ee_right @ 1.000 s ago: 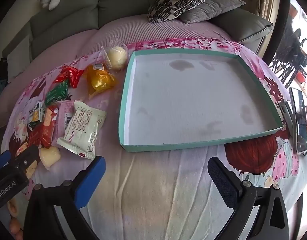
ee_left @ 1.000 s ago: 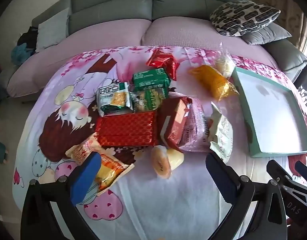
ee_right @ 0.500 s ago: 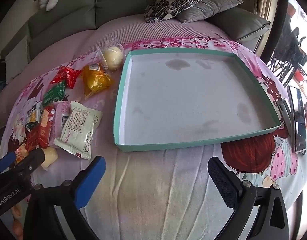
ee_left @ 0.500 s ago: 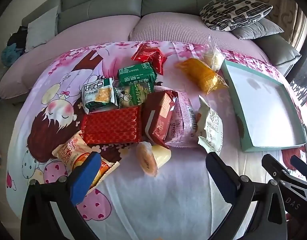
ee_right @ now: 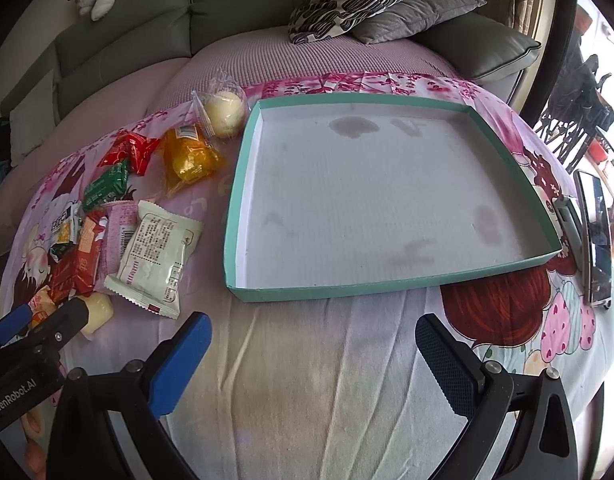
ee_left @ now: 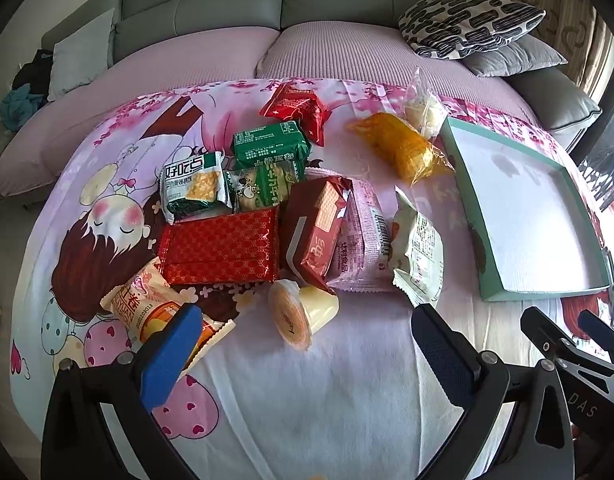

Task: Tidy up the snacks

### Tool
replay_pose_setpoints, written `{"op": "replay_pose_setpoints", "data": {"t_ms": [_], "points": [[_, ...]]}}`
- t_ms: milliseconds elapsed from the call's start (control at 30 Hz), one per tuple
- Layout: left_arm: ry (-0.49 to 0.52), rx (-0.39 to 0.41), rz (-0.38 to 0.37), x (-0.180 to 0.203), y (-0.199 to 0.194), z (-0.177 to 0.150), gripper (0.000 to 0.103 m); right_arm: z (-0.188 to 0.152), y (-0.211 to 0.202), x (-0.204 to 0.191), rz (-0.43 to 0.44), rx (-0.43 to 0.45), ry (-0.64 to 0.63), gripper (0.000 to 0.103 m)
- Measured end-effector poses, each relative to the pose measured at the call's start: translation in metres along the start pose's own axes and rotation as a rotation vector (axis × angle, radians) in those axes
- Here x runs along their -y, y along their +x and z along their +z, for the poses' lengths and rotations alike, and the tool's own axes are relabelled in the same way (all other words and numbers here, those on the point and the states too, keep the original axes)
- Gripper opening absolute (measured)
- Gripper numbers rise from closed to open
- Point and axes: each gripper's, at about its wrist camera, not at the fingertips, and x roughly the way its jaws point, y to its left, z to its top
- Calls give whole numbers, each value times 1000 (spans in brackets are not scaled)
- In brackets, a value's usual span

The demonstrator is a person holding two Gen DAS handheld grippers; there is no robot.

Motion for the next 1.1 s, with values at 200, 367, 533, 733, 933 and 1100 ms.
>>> {"op": "replay_pose_setpoints", "data": {"t_ms": [200,367,533,733,933,1100], "points": [[-7,-5,-8,0,1,0,103,2,1,0,0,-6,6,103],[-5,-5,-7,0,1,0,103,4,1,0,-2,-7,7,103],[-5,-6,-5,1,1,-1,103,4,1,0,-2,-8,7,103],[-3,-6,-3,1,1,-1,103,3,1,0,-3,-11,6,103],[-3,-7,-2,1,1,-1,103,3,1,0,-2,-11,6,103],[-3,-9,0,1,0,0,103,3,1,1,-2,-12,7,103]]}}
